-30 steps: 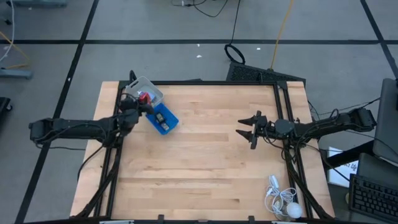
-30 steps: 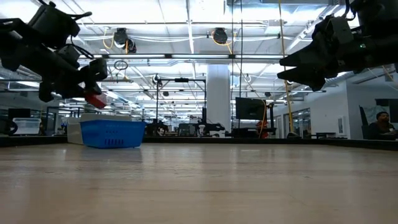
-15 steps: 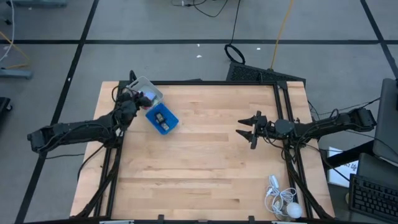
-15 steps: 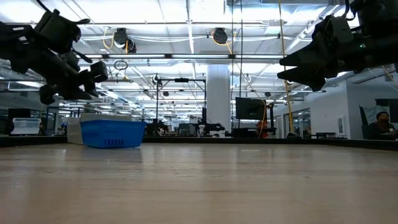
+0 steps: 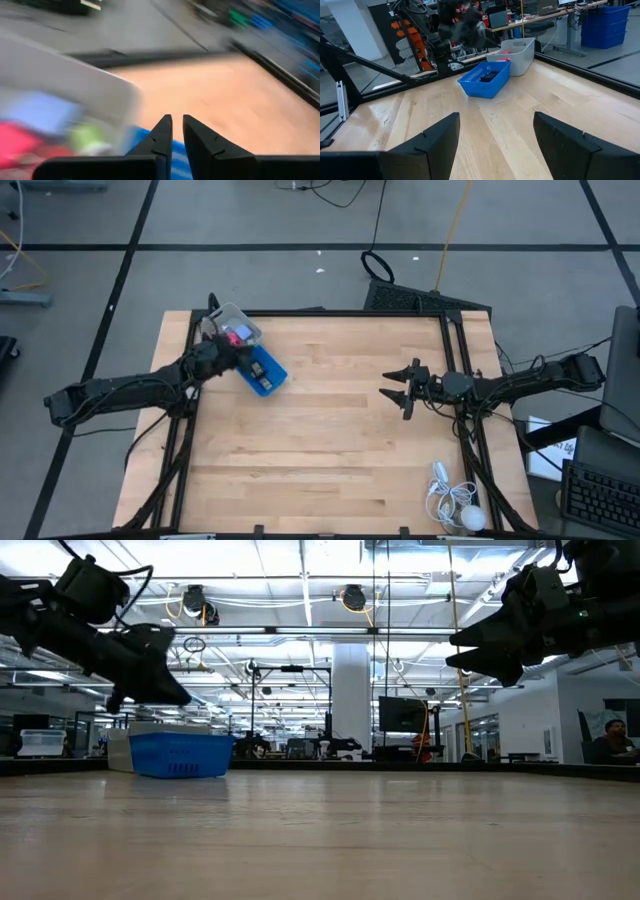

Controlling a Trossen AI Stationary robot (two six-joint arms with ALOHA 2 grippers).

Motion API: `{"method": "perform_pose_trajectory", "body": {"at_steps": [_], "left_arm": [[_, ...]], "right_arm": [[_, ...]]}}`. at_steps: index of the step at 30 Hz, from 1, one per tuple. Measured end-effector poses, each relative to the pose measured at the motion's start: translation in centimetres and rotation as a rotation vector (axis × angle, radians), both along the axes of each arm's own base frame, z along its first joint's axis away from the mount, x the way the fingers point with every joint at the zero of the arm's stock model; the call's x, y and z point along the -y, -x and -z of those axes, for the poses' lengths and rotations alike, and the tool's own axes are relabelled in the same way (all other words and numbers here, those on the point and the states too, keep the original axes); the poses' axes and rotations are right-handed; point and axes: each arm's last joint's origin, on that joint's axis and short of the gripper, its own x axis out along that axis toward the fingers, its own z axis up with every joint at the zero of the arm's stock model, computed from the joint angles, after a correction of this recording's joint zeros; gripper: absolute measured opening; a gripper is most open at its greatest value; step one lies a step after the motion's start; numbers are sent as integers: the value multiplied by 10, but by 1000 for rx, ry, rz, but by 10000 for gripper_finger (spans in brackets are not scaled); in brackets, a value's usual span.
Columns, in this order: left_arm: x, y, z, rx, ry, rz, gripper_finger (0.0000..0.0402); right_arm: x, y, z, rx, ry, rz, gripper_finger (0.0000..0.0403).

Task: Pick & Place Office items
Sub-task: Return to Home Position

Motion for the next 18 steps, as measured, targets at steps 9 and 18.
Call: {"method": "perform_pose_trajectory", "body": {"at_steps": [9,18], "left_arm": [[17,-2,-11,93,-1,572,20],[28,-2,-8,42,-46,811,2]], "right_arm": [[0,0,3,-44,72,-6,247],[0,1,7,-84,51,-6,247]]}}
